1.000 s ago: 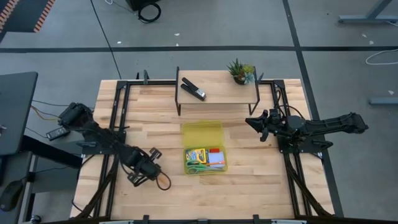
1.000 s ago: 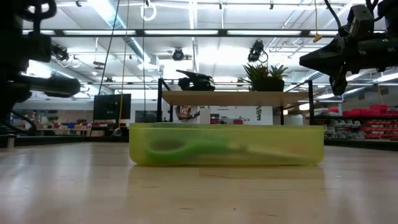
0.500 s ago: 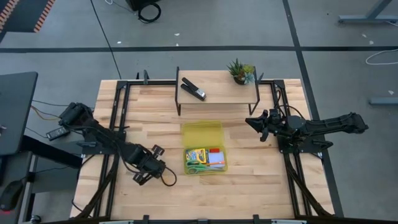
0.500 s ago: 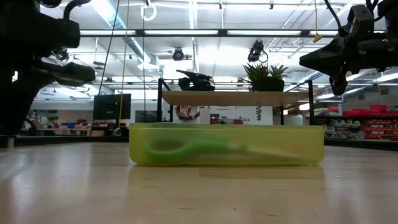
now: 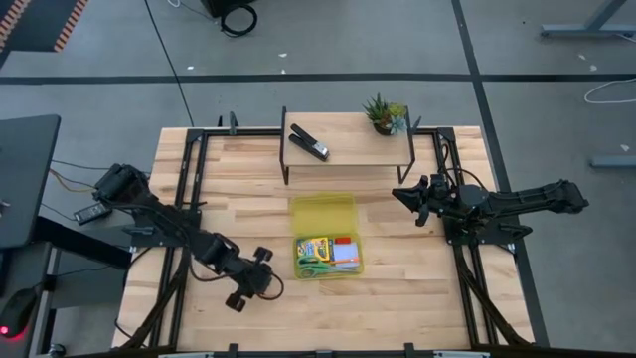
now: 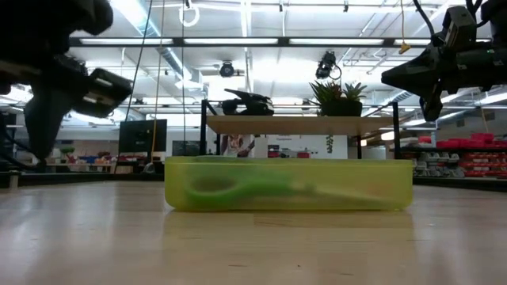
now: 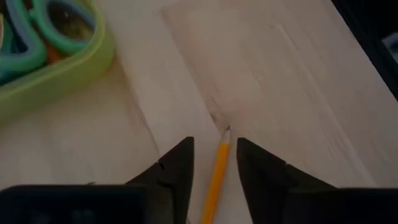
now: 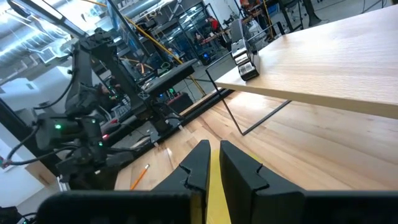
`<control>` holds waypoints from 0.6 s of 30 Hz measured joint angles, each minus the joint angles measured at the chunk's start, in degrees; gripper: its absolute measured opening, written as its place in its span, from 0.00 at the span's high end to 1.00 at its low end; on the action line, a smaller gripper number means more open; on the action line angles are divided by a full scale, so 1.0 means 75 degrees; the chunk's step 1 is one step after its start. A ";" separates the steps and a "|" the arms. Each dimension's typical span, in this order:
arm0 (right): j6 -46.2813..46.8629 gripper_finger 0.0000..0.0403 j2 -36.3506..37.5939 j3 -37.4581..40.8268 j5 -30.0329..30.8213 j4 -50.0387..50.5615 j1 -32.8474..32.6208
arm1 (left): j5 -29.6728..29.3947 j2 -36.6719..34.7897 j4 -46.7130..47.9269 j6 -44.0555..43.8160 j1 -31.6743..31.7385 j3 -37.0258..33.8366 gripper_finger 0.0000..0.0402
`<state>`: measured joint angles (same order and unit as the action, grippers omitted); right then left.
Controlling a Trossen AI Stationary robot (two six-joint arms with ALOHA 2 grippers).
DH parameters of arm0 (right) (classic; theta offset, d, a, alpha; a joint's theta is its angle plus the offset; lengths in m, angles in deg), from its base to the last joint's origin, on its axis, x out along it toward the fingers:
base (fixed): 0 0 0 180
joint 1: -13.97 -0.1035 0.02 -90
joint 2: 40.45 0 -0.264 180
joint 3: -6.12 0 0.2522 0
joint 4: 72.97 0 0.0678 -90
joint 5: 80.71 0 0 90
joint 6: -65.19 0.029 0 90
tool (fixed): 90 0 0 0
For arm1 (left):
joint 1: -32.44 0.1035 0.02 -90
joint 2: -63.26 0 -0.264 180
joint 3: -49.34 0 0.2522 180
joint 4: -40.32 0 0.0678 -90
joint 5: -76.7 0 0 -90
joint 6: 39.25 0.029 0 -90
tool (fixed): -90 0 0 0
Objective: Pack school essentials
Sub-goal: Put the yellow pencil into the yellow supply box
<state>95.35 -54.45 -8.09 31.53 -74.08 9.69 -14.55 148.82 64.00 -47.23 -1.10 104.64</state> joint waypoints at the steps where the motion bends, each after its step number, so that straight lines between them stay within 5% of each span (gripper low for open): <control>1: -0.0002 0.90 0.0000 0.0000 0.0000 0.0000 -0.0002 | -0.0001 0.0000 -0.0125 -0.0047 -0.0003 -0.0097 0.66; 9: 0.0001 0.90 0.0000 0.0000 0.0000 -0.0003 0.0001 | 0.0640 0.0000 -0.1405 0.0743 -0.0029 -0.0888 0.58; 18: -0.0002 0.90 0.0000 0.0000 0.0000 0.0000 -0.0002 | 0.0532 -0.0004 -0.3058 0.0845 -0.0003 -0.1811 0.66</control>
<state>95.34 -54.45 -8.09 31.53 -74.08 9.67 -10.56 148.80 41.06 -40.89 -1.12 91.06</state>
